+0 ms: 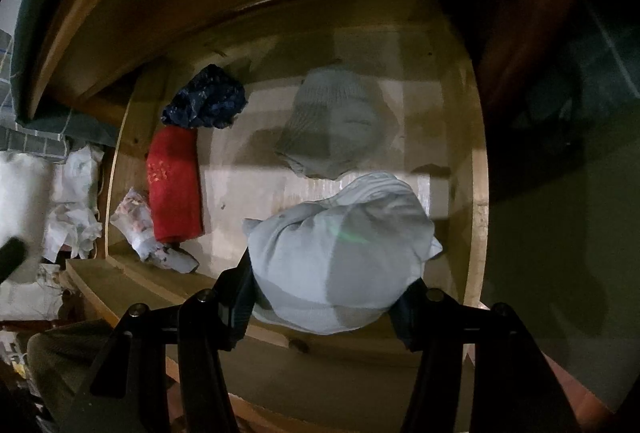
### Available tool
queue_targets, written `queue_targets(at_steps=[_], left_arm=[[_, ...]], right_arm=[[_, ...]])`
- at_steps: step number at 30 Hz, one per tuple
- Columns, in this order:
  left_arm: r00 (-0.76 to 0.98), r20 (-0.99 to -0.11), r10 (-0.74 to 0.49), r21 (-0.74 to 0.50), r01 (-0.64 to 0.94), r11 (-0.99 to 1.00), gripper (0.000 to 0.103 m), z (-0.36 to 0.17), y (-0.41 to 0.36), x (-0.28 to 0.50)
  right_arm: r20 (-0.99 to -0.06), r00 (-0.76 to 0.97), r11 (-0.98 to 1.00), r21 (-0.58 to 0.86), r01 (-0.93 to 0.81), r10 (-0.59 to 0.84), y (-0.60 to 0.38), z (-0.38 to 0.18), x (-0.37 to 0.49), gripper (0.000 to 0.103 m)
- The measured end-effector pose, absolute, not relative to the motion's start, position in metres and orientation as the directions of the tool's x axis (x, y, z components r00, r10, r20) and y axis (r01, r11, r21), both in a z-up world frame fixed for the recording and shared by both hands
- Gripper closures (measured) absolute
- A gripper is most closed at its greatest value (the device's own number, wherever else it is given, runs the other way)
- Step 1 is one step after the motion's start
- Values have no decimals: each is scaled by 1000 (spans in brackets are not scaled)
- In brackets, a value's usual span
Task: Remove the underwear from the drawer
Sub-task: 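Carry the white socks with the left tool into the white box and release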
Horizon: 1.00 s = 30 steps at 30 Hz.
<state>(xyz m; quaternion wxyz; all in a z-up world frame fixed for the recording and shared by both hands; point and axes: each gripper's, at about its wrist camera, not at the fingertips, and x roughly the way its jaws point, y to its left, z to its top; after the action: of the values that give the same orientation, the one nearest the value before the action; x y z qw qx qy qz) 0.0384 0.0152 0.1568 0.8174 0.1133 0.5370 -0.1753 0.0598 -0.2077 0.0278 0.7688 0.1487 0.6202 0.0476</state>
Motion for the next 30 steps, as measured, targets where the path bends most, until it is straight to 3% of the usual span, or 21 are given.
queue_targets(at_steps=[11,15,20,30], left_arm=[[569,-766,-300,-34,430,902,67,316,26,54],[611,-731,-305,-26,421,907,67,349,16,87],[596,-748,-293,-8,433,901,67,348,-17,126],[537,-805,-252,15,443,897,67,295,-71,187]], right_arm=[[-940,237,954,277,116,244,-206,30,59,49],[-942,230,954,276,120,244,-207,29,59,49],[-940,229,950,287,125,254,-208,28,59,49],[-936,232,948,296,118,264,-209,29,59,49]])
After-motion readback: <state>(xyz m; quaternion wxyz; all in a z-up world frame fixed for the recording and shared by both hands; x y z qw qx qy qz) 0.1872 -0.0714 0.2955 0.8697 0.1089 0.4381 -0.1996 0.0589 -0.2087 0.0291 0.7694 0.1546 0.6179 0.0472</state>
